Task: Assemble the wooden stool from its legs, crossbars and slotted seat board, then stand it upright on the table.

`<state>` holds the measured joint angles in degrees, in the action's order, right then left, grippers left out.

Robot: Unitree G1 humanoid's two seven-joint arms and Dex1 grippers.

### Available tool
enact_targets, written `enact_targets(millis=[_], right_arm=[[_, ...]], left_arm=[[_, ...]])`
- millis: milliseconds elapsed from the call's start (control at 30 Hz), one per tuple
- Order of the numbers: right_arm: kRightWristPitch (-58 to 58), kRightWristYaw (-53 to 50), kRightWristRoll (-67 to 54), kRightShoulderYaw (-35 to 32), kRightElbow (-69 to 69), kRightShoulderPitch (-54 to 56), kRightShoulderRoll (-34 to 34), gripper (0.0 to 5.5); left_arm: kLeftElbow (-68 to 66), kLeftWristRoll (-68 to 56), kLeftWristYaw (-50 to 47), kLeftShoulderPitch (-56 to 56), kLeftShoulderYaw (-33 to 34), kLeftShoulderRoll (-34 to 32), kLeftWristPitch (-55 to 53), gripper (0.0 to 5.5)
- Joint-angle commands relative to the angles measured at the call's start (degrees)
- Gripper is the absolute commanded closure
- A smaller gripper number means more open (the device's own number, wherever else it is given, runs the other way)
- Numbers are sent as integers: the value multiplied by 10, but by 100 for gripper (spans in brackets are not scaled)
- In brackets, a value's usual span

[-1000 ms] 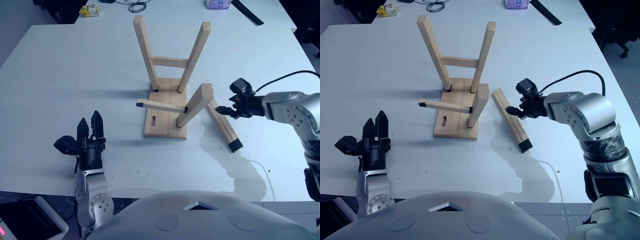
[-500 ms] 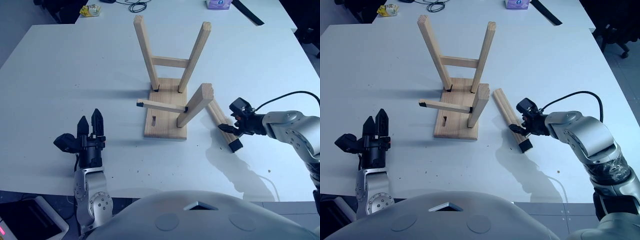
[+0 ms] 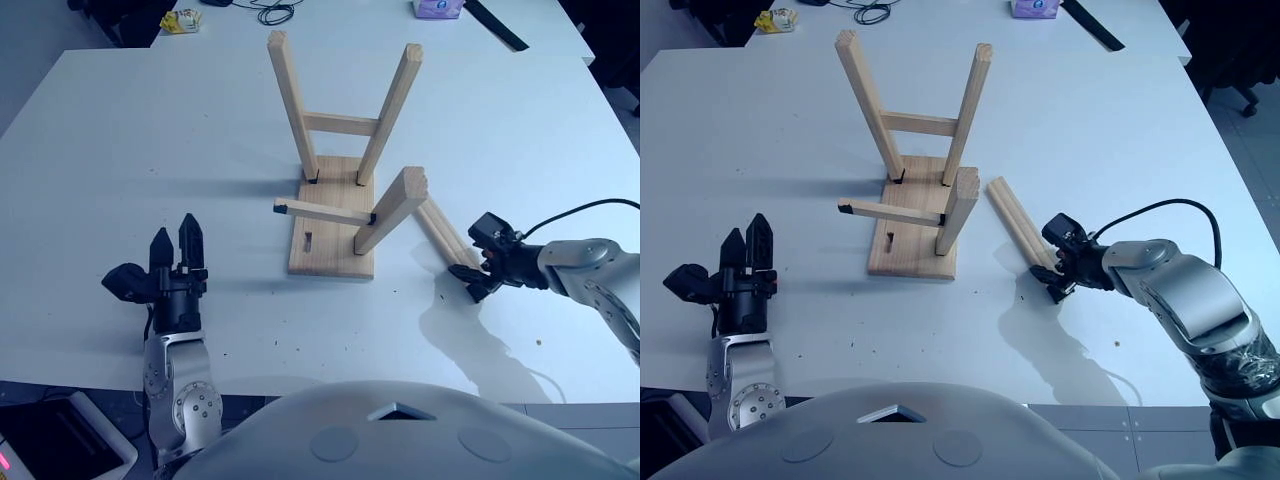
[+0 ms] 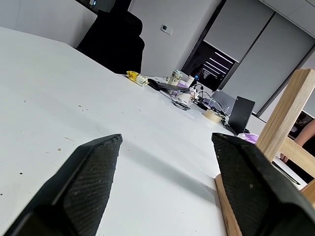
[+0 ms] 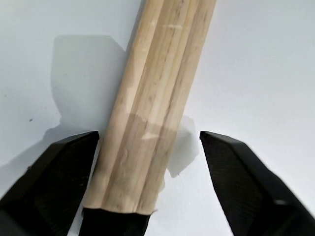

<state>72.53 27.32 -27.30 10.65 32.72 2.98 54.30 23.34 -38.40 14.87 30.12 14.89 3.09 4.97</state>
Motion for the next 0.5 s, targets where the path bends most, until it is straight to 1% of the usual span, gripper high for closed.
enact_targets(millis=[33, 200, 400, 500], right_arm=[[-10, -7, 21, -2, -16, -19, -1, 170], [-3, -19, 24, -14, -14, -36, -20, 170], [31, -52, 21, -33, -28, -41, -86, 170], [41, -63, 22, -34, -20, -37, -106, 170]], left_arm=[[4, 8, -10, -7, -3, 3, -3, 212], [16, 2, -14, -7, 1, -6, -11, 212], [15, 2, -19, -20, 3, -15, -21, 212], [17, 0, -18, -27, 6, -23, -30, 212]])
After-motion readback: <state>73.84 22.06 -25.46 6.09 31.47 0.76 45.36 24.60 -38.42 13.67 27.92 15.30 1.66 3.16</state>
